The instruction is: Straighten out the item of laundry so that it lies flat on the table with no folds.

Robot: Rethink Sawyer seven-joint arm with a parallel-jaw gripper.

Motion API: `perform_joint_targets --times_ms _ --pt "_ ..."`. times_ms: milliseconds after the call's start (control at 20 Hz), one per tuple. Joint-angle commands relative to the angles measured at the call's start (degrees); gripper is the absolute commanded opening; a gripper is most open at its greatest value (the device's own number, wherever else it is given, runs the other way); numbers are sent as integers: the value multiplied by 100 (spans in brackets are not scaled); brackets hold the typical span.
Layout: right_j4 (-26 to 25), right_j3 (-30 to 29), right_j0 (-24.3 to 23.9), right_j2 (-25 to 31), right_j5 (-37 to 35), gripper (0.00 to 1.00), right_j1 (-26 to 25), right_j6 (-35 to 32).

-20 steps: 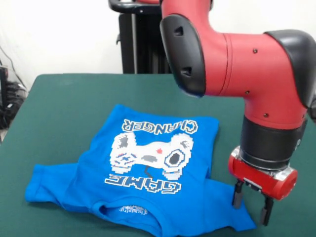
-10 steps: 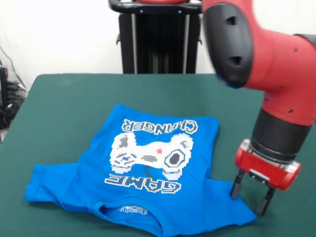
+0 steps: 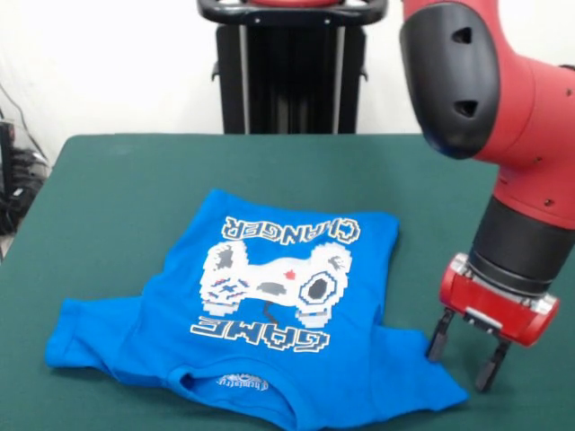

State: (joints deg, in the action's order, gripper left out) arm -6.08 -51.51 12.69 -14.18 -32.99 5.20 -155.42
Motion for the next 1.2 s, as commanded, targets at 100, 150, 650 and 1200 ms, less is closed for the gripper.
perform_joint_targets --times_ms 100,150,650,1200 --pt "267 -272 -300 627 435 100 -135 -447" --pt "262 -251 -257 548 440 100 -148 -509" --pt "575 -392 -552 1234 523 100 -134 -55" --pt "998 -1403 -1753 3299 355 100 115 1116"
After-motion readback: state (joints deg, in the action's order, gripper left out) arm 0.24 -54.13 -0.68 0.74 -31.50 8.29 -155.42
